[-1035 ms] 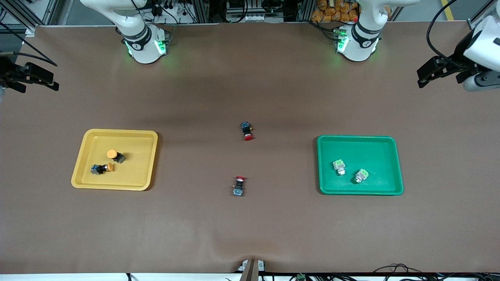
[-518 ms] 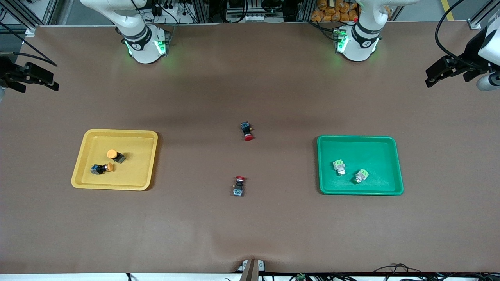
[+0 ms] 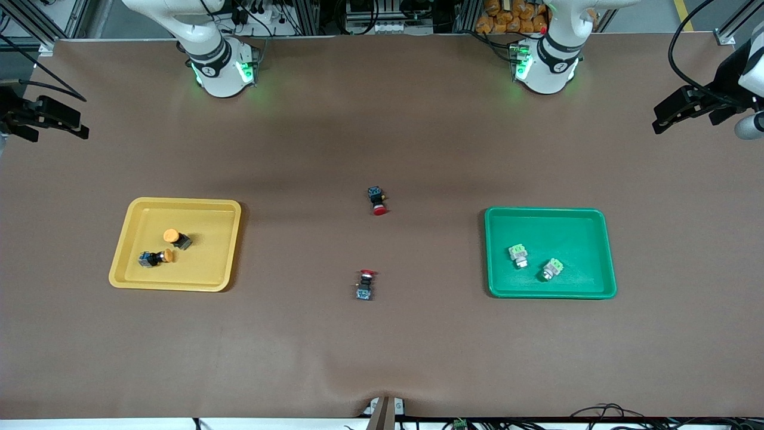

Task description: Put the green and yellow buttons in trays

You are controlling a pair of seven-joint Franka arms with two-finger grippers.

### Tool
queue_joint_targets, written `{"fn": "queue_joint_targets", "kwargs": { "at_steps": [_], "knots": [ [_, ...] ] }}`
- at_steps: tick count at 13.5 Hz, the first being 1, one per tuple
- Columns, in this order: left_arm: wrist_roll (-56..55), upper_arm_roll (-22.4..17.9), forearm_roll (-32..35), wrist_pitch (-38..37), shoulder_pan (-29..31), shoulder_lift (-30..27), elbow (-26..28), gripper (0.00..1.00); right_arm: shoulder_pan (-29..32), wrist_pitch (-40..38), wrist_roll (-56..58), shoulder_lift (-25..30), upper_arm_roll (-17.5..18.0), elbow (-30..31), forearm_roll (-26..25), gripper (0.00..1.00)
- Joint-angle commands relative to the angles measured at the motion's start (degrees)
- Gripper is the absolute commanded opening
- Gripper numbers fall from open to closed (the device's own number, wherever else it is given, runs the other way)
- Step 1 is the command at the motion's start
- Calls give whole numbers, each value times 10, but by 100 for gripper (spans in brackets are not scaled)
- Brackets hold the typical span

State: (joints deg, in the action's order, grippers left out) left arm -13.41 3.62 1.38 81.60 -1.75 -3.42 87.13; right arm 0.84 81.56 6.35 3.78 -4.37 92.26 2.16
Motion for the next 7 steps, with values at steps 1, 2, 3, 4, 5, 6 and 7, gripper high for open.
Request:
{"fn": "queue_joint_targets", "kwargs": {
  "at_steps": [1,2,3,4,5,6,7],
  "knots": [
    [6,2,-13,-3,3,1,-2,100,12,1,4,8,8,5,1,100],
    [6,2,-13,-3,3,2,-2,100,12,1,4,8,8,5,1,100],
    [6,2,-13,-3,3,2,-2,100,11,1,4,8,8,4,1,100],
    [6,2,-13,-3,3,2,-2,100,12,2,4,7,8,5,2,100],
    [6,2,-14,-3,3,2,-2,100,12,1,4,7,8,5,2,100],
    [6,2,-15,-3,3,2,-2,100,11,1,4,7,8,5,2,100],
    [6,2,-15,-3,4,2,-3,100,11,1,4,7,8,5,2,100]
  ]
}}
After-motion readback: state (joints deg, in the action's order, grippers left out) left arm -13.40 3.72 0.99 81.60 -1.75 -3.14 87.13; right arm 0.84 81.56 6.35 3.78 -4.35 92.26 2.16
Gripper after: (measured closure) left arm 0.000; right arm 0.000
